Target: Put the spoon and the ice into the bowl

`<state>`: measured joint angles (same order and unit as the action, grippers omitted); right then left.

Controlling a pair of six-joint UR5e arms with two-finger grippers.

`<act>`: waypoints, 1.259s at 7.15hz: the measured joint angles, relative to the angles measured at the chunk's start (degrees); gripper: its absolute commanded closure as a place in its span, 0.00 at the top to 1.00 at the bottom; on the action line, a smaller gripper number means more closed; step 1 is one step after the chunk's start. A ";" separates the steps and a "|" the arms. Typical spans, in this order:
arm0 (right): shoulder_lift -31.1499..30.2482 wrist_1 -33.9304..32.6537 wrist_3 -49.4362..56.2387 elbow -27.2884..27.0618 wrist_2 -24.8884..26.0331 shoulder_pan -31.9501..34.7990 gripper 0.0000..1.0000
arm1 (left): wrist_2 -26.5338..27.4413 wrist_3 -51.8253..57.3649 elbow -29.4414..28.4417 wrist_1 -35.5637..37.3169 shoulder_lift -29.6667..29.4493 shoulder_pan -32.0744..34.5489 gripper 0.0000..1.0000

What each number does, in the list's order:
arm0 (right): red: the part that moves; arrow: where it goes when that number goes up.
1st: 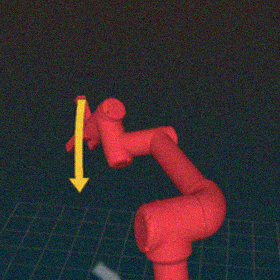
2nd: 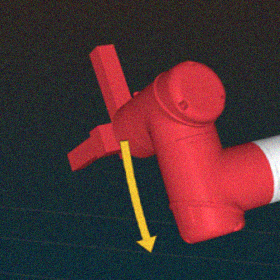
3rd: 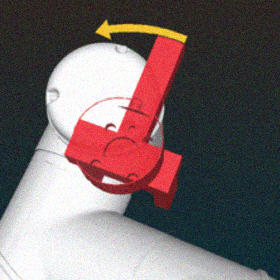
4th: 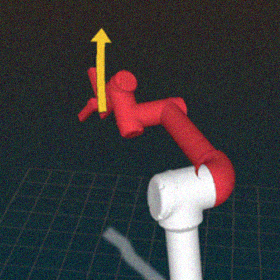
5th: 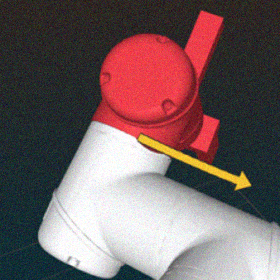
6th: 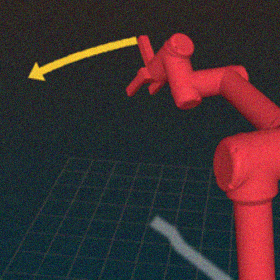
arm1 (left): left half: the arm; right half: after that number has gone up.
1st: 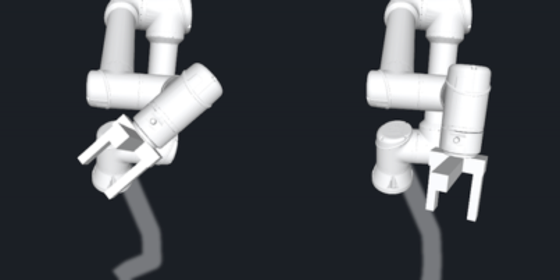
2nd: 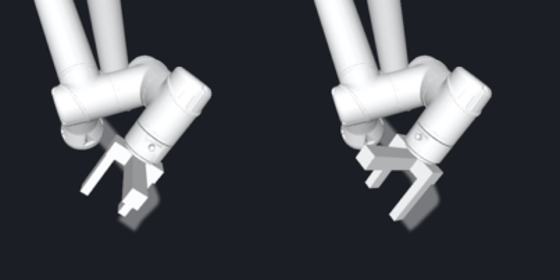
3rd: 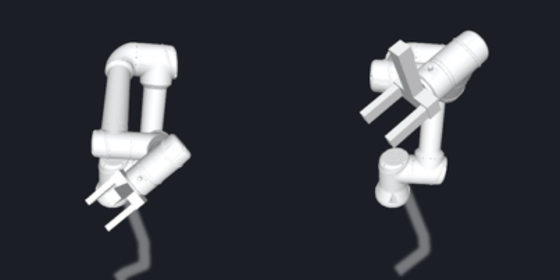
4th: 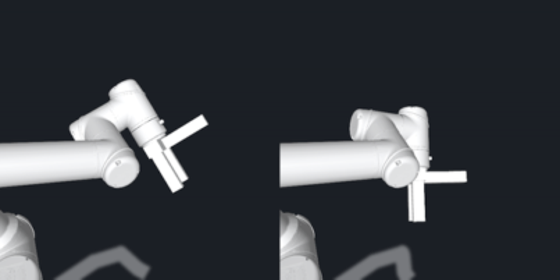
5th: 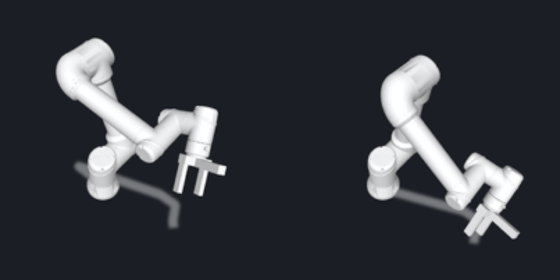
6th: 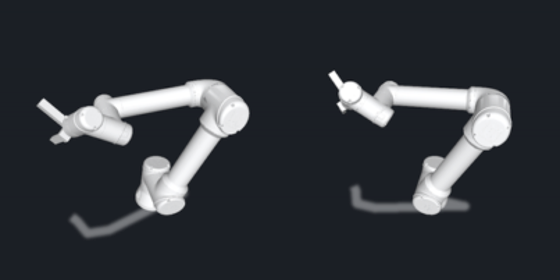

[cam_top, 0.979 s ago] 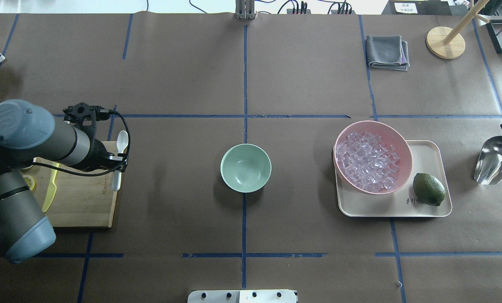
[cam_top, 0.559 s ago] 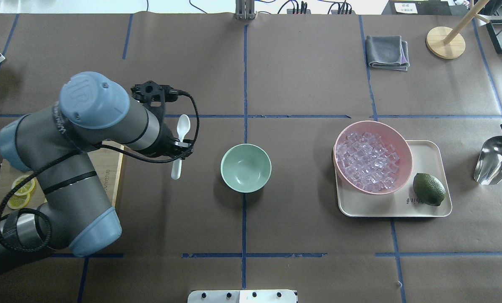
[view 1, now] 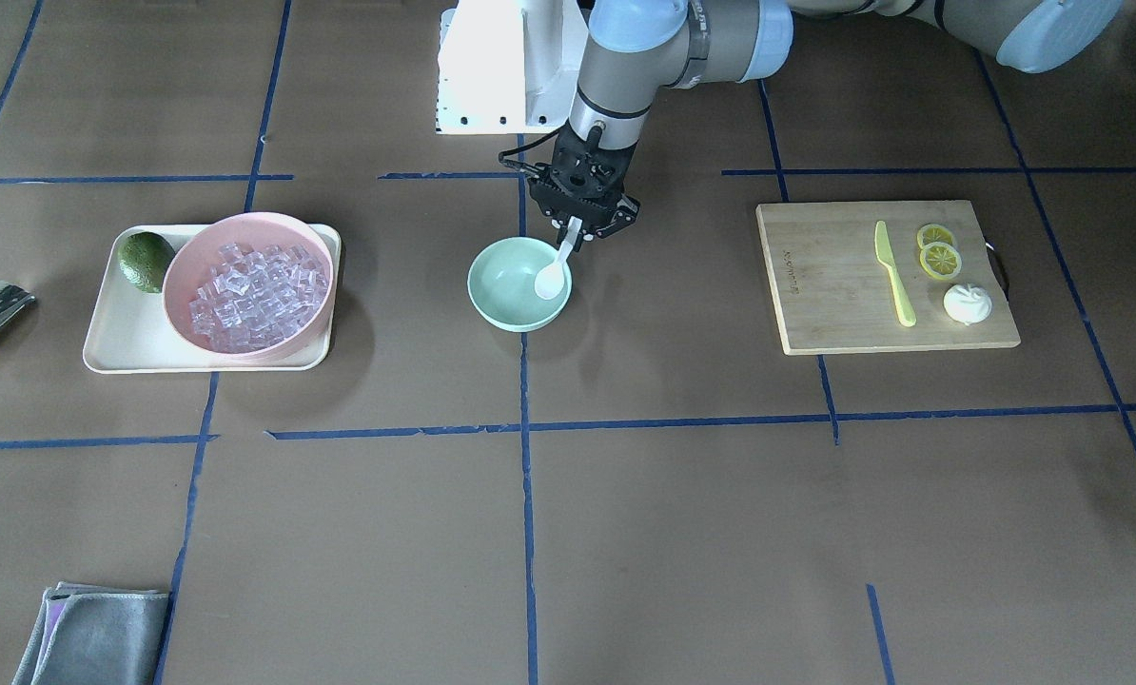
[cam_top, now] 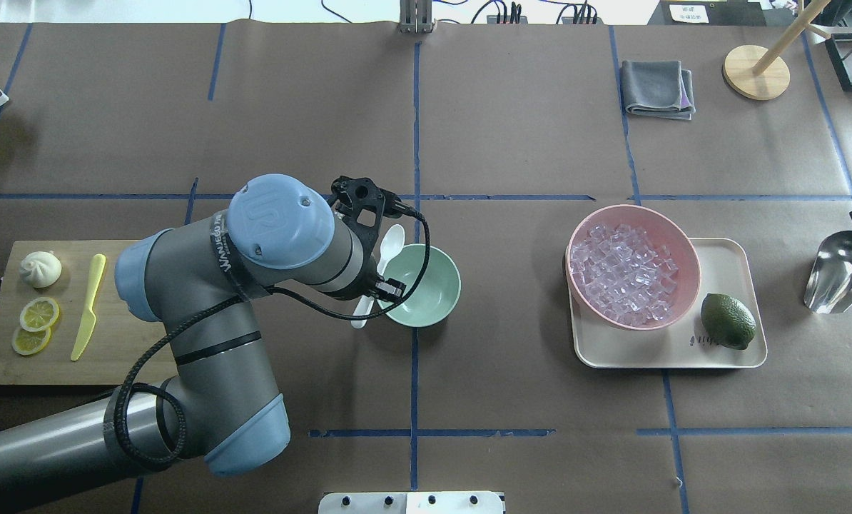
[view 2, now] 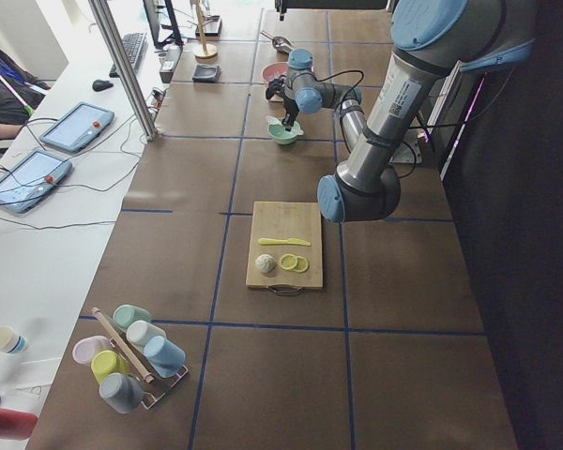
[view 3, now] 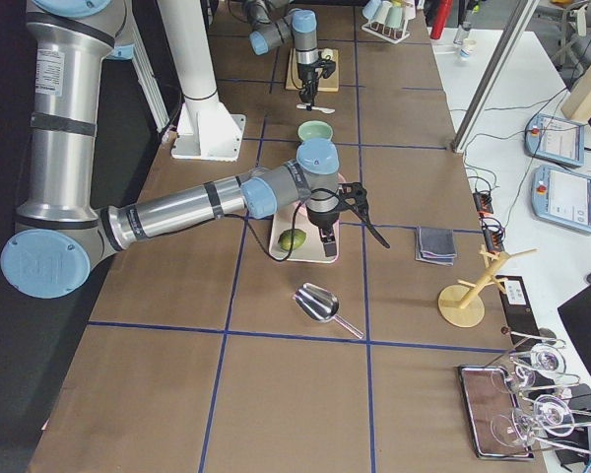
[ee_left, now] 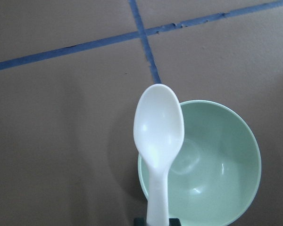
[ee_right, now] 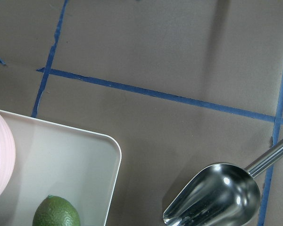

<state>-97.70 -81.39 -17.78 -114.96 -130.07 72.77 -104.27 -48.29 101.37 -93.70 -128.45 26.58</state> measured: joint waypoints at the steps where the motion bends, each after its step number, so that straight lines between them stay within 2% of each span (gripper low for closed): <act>1: -0.02 0.00 -0.04 -0.01 0.00 0.00 1.00 | 0.25 3.49 -1.82 0.43 -1.20 -0.28 0.03; 2: -0.06 0.00 -0.06 -0.02 0.01 0.00 1.00 | 0.25 5.55 -3.56 1.62 -2.72 -0.50 0.08; 3: -0.09 0.00 -0.04 -0.02 0.05 0.00 1.00 | 0.23 6.39 -4.78 3.09 -4.04 -0.76 0.20; 4: -0.11 0.00 -0.01 0.04 0.07 0.00 1.00 | 0.23 6.72 -5.36 3.90 -4.67 -1.02 0.45; 5: -0.12 0.00 -0.01 0.18 0.08 0.00 1.00 | 0.29 6.81 -5.62 4.25 -4.82 -1.38 0.75; 6: -0.12 0.00 -0.04 0.27 0.12 0.00 1.00 | 0.43 6.80 -5.67 4.37 -4.72 -1.89 0.91; 7: -0.11 0.00 -0.06 0.41 0.20 0.00 1.00 | 0.59 6.77 -5.65 4.42 -4.61 -2.37 0.99; 9: 0.09 0.04 -0.09 0.65 0.31 0.00 1.00 | 0.41 6.80 -4.93 4.55 -4.47 -2.53 0.99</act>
<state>-97.61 -81.35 -17.86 -114.32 -129.77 72.77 -103.86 -41.49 96.44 -89.15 -132.92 24.04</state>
